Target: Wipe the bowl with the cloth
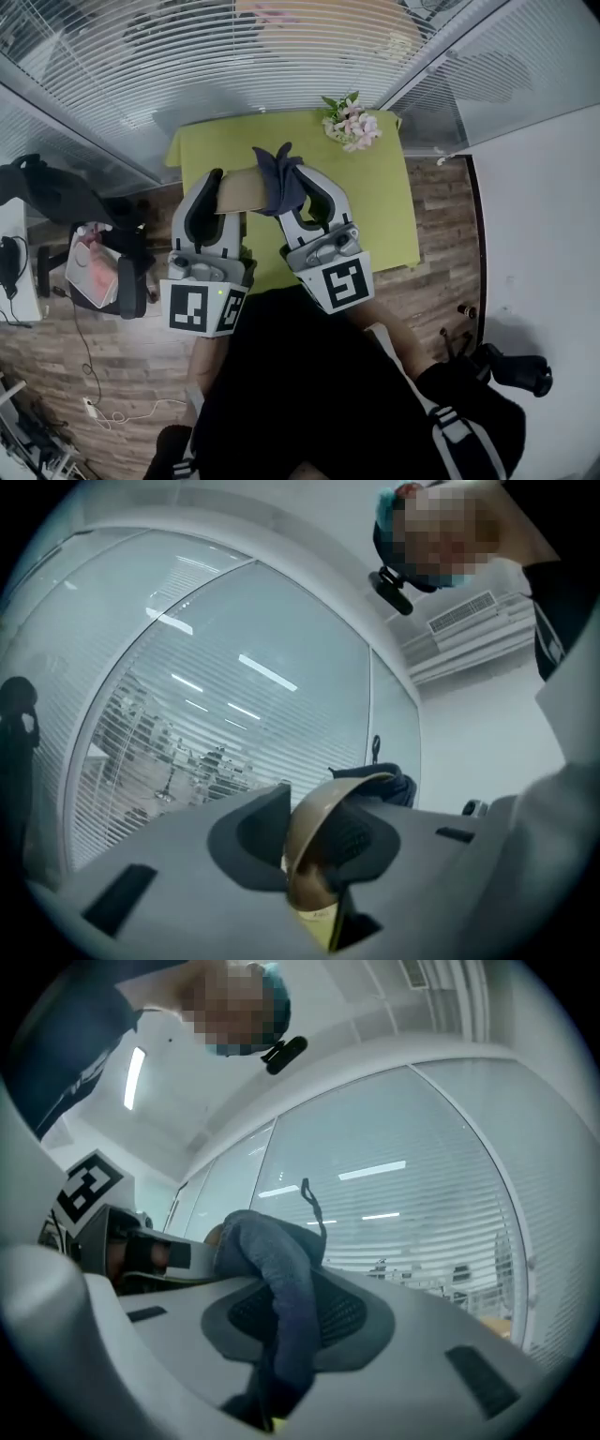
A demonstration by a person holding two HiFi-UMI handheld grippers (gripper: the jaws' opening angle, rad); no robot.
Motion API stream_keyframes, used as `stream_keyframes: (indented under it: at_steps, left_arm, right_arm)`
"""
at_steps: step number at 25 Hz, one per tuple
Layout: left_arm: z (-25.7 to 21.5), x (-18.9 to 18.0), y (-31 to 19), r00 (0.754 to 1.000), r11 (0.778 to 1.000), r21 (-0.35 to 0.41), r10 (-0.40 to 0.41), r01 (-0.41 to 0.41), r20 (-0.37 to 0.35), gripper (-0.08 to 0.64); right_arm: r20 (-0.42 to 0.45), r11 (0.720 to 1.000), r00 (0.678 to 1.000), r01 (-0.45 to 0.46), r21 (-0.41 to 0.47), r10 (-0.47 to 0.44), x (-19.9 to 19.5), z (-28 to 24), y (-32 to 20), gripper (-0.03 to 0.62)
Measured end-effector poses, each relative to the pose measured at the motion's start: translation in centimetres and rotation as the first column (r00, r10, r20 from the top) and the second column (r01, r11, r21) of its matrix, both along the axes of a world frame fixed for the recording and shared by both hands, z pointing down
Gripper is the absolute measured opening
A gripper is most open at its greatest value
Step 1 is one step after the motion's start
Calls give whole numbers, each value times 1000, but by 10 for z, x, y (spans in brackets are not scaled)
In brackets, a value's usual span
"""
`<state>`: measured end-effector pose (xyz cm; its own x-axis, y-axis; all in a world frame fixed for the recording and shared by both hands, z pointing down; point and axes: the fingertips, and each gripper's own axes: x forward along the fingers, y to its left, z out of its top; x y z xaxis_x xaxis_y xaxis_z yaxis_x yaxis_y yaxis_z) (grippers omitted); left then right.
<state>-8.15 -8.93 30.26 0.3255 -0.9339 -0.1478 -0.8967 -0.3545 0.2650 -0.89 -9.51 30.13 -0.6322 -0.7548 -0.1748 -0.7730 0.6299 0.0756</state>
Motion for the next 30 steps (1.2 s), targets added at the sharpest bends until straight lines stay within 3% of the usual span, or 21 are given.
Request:
stream_keyframes:
  at_steps: [4, 6, 9, 14, 15, 16, 17, 18, 19, 20, 21, 22, 23, 24, 25, 26, 28, 30]
  left_arm:
    - [-2, -6, 1, 990, 1000, -11, -1, 0, -139, 80]
    - [0, -12, 3, 974, 1000, -19, -8, 4, -225, 80]
    - [10, -20, 3, 914, 998, -54, 2, -26, -405, 80]
    - [30, -29, -2, 797, 991, -70, 50, -115, -602, 83]
    - [33, -28, -3, 776, 987, -67, 72, -145, -626, 89]
    - [36, -25, -4, 777, 981, -67, 101, -181, -622, 103]
    - [40, -21, -4, 810, 973, -77, 135, -216, -571, 117]
    - [44, -15, -3, 868, 965, -100, 168, -241, -466, 120]
    - [49, -11, -2, 931, 961, -136, 187, -239, -314, 112]
    - [55, -8, -2, 975, 965, -170, 180, -200, -129, 98]
    - [60, -7, -2, 986, 973, -186, 148, -133, 71, 89]
    - [63, -6, -4, 961, 982, -179, 107, -62, 256, 86]
    - [65, -4, -5, 915, 986, -165, 75, -10, 396, 78]
    - [68, -3, -6, 880, 986, -166, 62, 20, 471, 60]
    - [71, -2, -6, 875, 984, -179, 63, 27, 480, 60]
    - [72, -2, -5, 900, 981, -193, 73, 13, 431, 60]
    - [67, -5, -2, 962, 977, -208, 91, -37, 257, 60]
    - [58, -8, -1, 983, 980, -190, 91, -60, 157, 58]
  right_arm:
    - [73, 999, 997, 16, -51, -12, 1, 2, -1, 75]
    - [143, 993, 990, 29, -110, -13, 0, 6, -1, 75]
    - [286, 966, 958, 102, -239, -30, -2, 16, -5, 72]
    - [504, 862, 860, 315, -397, -82, -9, 33, -12, 80]
    - [503, 855, 860, 323, -407, -85, -9, 35, -13, 81]
    - [461, 864, 882, 301, -403, -92, -9, 37, -13, 81]
    - [376, 887, 921, 256, -384, -104, -9, 38, -13, 75]
    - [263, 916, 958, 205, -345, -116, -9, 39, -13, 67]
    - [146, 945, 982, 161, -285, -124, -9, 37, -13, 66]
    - [34, 971, 992, 126, -203, -122, -11, 31, -13, 64]
    - [-78, 990, 991, 98, -103, -106, -15, 25, -11, 64]
    - [-209, 997, 975, 80, 4, -78, -19, 23, -7, 64]
    - [-363, 991, 931, 80, 109, -36, -24, 26, -1, 64]
    - [-504, 974, 863, 97, 202, 19, -28, 31, 6, 64]
    - [-597, 953, 799, 119, 277, 74, -32, 34, 12, 64]
    - [-638, 936, 762, 135, 326, 112, -35, 33, 17, 64]
    - [-629, 922, 766, 137, 363, 134, -37, 25, 23, 64]
    - [-580, 921, 804, 115, 373, 134, -36, 16, 24, 63]
